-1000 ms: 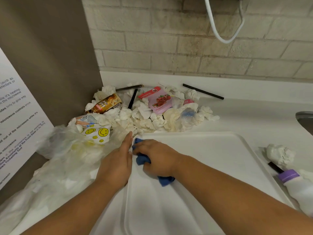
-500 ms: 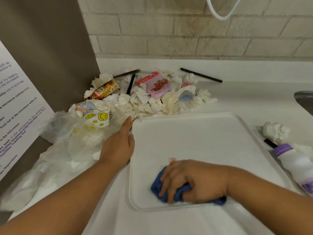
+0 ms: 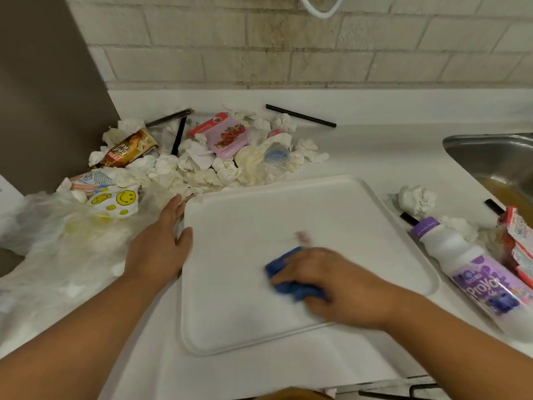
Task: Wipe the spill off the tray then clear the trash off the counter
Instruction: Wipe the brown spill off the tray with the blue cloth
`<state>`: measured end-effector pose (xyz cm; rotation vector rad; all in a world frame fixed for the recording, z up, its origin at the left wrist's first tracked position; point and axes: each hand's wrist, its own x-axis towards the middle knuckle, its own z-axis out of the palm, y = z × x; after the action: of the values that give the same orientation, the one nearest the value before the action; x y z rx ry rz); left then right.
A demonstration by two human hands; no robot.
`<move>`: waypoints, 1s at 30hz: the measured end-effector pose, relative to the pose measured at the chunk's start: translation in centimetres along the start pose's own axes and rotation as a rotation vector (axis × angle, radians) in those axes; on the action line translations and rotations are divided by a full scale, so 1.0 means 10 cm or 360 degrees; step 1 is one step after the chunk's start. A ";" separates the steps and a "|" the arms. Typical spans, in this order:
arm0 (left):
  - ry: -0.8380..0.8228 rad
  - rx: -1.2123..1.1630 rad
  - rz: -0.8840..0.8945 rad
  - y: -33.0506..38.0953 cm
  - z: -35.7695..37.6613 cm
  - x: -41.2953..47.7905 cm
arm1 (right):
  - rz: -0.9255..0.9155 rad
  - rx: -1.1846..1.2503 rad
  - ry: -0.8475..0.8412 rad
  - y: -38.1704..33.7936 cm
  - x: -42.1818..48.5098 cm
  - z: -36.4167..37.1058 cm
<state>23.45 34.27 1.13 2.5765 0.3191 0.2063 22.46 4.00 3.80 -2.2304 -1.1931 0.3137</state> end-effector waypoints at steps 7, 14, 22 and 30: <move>0.0020 -0.0002 0.0011 -0.03 0.01 0.02 | 0.0871 -0.0538 0.0775 0.45 -0.50 -0.34; 0.0007 -0.0012 0.0001 -0.01 0.00 0.01 | 0.1018 -0.0321 0.0675 0.56 -0.47 -0.44; 0.0057 -0.0065 -0.0003 0.04 0.01 0.00 | 0.1148 -0.0486 0.0782 0.41 -0.58 -0.26; 0.0041 -0.0019 -0.0026 0.03 -0.01 0.02 | 0.1178 -0.0568 0.0914 0.66 -0.24 -0.32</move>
<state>23.71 34.16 1.36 2.5601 0.3473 0.2345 27.03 -1.98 2.28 -2.7340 -0.0992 -0.2808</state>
